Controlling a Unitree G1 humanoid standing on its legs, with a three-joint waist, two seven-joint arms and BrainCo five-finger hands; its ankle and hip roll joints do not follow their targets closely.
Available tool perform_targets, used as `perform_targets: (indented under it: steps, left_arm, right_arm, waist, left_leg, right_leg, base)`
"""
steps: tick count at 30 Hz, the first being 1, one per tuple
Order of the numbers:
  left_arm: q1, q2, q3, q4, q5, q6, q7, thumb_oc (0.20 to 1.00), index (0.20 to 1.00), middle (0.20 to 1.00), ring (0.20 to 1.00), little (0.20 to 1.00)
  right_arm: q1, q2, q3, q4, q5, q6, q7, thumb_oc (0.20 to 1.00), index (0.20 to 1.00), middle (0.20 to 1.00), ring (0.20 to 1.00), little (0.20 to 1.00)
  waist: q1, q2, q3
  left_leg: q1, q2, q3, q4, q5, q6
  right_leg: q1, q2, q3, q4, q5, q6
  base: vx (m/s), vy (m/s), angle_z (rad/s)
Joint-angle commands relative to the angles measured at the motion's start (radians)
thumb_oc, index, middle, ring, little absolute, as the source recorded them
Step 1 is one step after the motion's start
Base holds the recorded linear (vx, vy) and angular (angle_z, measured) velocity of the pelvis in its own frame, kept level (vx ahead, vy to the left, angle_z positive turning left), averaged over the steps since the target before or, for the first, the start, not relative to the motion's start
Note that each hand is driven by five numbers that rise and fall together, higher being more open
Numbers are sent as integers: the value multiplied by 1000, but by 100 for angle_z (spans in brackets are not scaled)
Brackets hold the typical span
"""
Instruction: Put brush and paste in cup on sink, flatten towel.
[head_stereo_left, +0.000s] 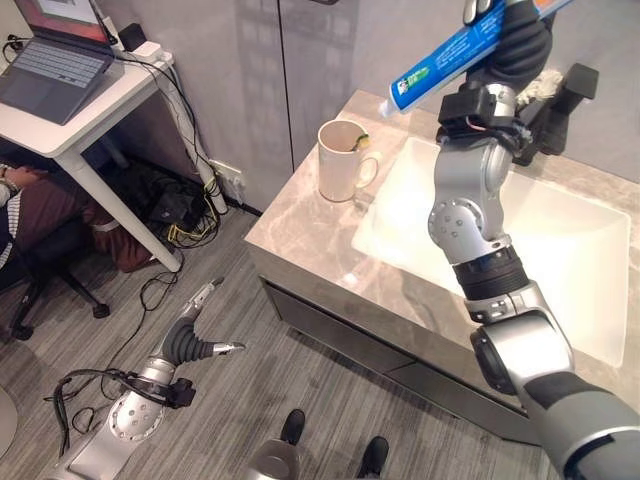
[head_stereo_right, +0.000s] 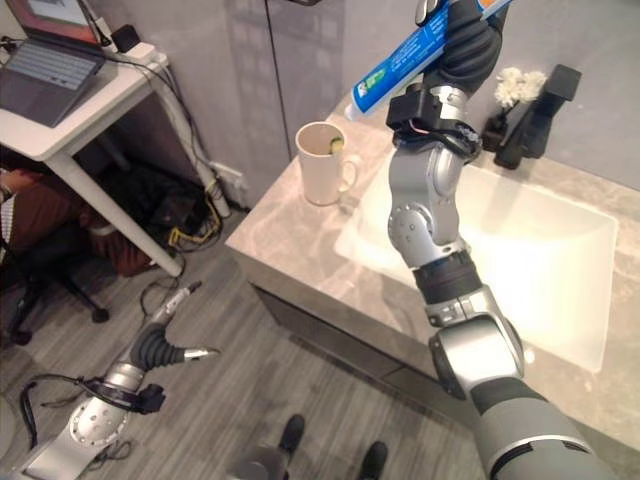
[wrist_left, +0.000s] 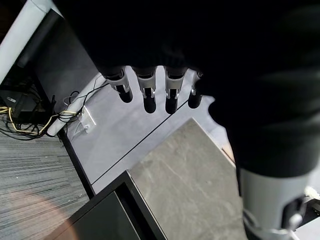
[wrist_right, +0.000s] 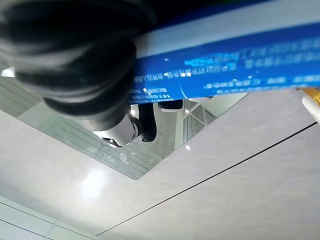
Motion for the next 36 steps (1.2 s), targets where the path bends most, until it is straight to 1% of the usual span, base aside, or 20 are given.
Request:
perform_targets:
  steps: [1, 2, 3, 4, 5, 7, 8, 10, 13, 15, 17, 20, 21, 23, 25, 26, 30, 31, 33, 36]
  left_arm:
    - [-3, 43, 14, -38, -29, -32, -1, 1000, 1000, 1000, 1000, 1000]
    - [-2, 44, 15, -37, -24, -32, -1, 1000, 1000, 1000, 1000, 1000]
    - [-4, 42, 13, -37, -24, -31, -1, 1000, 1000, 1000, 1000, 1000]
    - [10, 36, 26, -35, -26, -27, 4, 1000, 1000, 1000, 1000, 1000]
    - [19, 35, 35, -35, -29, -23, 4, 1000, 1000, 1000, 1000, 1000]
    - [33, 39, 41, -33, -33, -25, -1, 1000, 1000, 1000, 1000, 1000]
    - [31, 40, 39, -33, -32, -26, -3, 1000, 1000, 1000, 1000, 1000]
    - [13, 42, 27, -30, -36, -28, -5, 1000, 1000, 1000, 1000, 1000]
    - [-4, 39, 25, -43, -33, -30, -7, 1000, 1000, 1000, 1000, 1000]
    - [-1, 50, 21, -54, -18, -26, -13, 1000, 1000, 1000, 1000, 1000]
    - [2, 60, 18, -70, 12, -24, -3, 1000, 1000, 1000, 1000, 1000]
    - [-2, 43, 14, -57, 9, -15, 3, 1000, 1000, 1000, 1000, 1000]
    - [-4, 37, 15, -54, 10, -15, 5, 1000, 1000, 1000, 1000, 1000]
    - [14, -13, 29, -38, -22, 0, 16, 1000, 1000, 1000, 1000, 1000]
    - [38, -45, 52, -37, -30, 5, 28, 1000, 1000, 1000, 1000, 1000]
    - [39, -45, 53, -39, -30, 5, 29, 1000, 1000, 1000, 1000, 1000]
    - [52, -56, 64, -38, -16, 11, 32, 1000, 1000, 1000, 1000, 1000]
    - [51, -60, 64, -36, -16, 13, 32, 1000, 1000, 1000, 1000, 1000]
    - [53, -68, 65, -31, -17, 17, 32, 1000, 1000, 1000, 1000, 1000]
    - [56, -80, 65, -30, -22, 19, 33, 1000, 1000, 1000, 1000, 1000]
  right_arm:
    - [-145, -103, 11, -6, -63, -7, -6, 200, 200, 200, 200, 200]
    - [-150, -127, 16, 4, -90, 4, -23, 200, 200, 200, 200, 200]
    - [-151, -128, 17, 2, -95, 6, -29, 200, 200, 200, 200, 200]
    - [-158, -158, 15, 2, -116, 13, -50, 200, 200, 200, 200, 200]
    - [-161, -167, 16, 4, -133, 20, -62, 200, 200, 200, 200, 200]
    - [-191, -191, 15, 45, -166, 31, -87, 200, 200, 200, 200, 200]
    - [-199, -197, 14, 58, -168, 31, -93, 200, 200, 200, 200, 200]
    - [-226, -213, 18, 104, -180, 39, -107, 200, 200, 200, 200, 200]
    - [-247, -237, 30, 125, -207, 53, -120, 200, 200, 200, 200, 200]
    - [-263, -254, 34, 152, -258, 75, -154, 200, 200, 200, 200, 200]
    - [-273, -235, 31, 163, -276, 81, -175, 200, 200, 200, 200, 200]
    - [-283, -233, 47, 177, -279, 94, -176, 200, 200, 200, 200, 200]
    - [-283, -235, 47, 179, -280, 95, -176, 200, 200, 200, 200, 200]
    - [-266, -236, 46, 164, -277, 98, -175, 200, 200, 200, 200, 200]
    - [-250, -242, 40, 160, -270, 98, -174, 200, 200, 200, 200, 200]
    - [-250, -242, 40, 159, -270, 98, -175, 200, 200, 200, 200, 200]
    - [-235, -246, 36, 170, -258, 96, -165, 200, 200, 200, 200, 200]
    - [-235, -243, 39, 175, -254, 97, -161, 200, 200, 200, 200, 200]
    - [-234, -240, 49, 177, -259, 106, -157, 200, 200, 200, 200, 200]
    - [-229, -241, 51, 184, -265, 109, -160, 200, 200, 200, 200, 200]
  waist:
    - [11, -67, -24]
    - [11, -67, -24]
    - [8, -66, -24]
    - [10, -65, -21]
    - [9, -65, -21]
    - [19, -62, -19]
    - [19, -63, -18]
    - [22, -62, -16]
    - [22, -62, -12]
    - [24, -59, -8]
    - [25, -65, -7]
    - [25, -78, -7]
    - [23, -82, -6]
    - [25, -88, -2]
    - [27, -92, -2]
    - [25, -92, -2]
    - [29, -99, -1]
    - [29, -101, 1]
    - [30, -101, 2]
    - [30, -103, 6]
  left_leg:
    - [-20, -36, -42, 17, -26, 23]
    - [-23, -38, -47, 14, -23, 23]
    - [-24, -38, -50, 13, -21, 23]
    - [-29, -41, -58, 8, -17, 24]
    - [-31, -43, -66, 8, -17, 26]
    - [-30, -48, -82, 8, -24, 27]
    - [-34, -52, -88, 6, -16, 29]
    - [-34, -59, -103, 6, -21, 28]
    - [-44, -69, -116, 4, -12, 30]
    - [-47, -72, -122, 5, -18, 30]
    - [-48, -73, -123, 5, -17, 30]
    - [-53, -72, -123, 3, -17, 29]
    - [-59, -75, -123, 2, -9, 30]
    - [-56, -71, -120, 3, -18, 29]
    - [-58, -70, -122, 2, -18, 29]
    - [-61, -72, -123, 1, -10, 31]
    - [-58, -68, -120, 3, -18, 29]
    - [-62, -70, -121, 1, -10, 30]
    - [-63, -66, -120, 2, -16, 28]
    - [-70, -69, -122, 1, -8, 30]
  right_leg:
    - [44, -120, -11, 3, 53, 58]
    - [44, -123, -18, 3, 54, 59]
    - [44, -123, -22, 3, 54, 59]
    - [46, -128, -35, 3, 56, 60]
    - [48, -129, -41, 3, 57, 60]
    - [59, -131, -55, 3, 52, 60]
    - [58, -136, -61, 3, 58, 60]
    - [71, -138, -75, 4, 54, 62]
    - [72, -146, -88, 6, 62, 63]
    - [73, -147, -94, 7, 60, 65]
    - [74, -147, -98, 5, 64, 67]
    - [71, -146, -95, 4, 68, 70]
    - [66, -148, -95, 3, 73, 70]
    - [67, -141, -90, 4, 66, 68]
    - [67, -140, -91, 3, 64, 68]
    - [64, -142, -92, 3, 69, 68]
    - [67, -138, -91, 3, 64, 68]
    - [63, -140, -91, 3, 68, 68]
    - [62, -137, -90, 3, 60, 68]
    - [54, -138, -91, 3, 66, 69]
  base:
    - [14, 31, 43]
    - [17, 18, 31]
    - [25, 30, 31]
    - [24, 25, 28]
    - [38, 36, 26]
    - [62, 29, 18]
    - [52, 33, 21]
    - [40, 23, 22]
    - [12, 9, 28]
    - [25, 8, 26]
    - [22, 13, 11]
    - [0, 0, 0]
    - [0, 0, 0]
    - [0, 0, 0]
    - [0, 0, 0]
    - [0, 0, 0]
    - [0, 0, 0]
    - [0, 0, 0]
    - [0, 0, 0]
    - [-10, 4, 0]
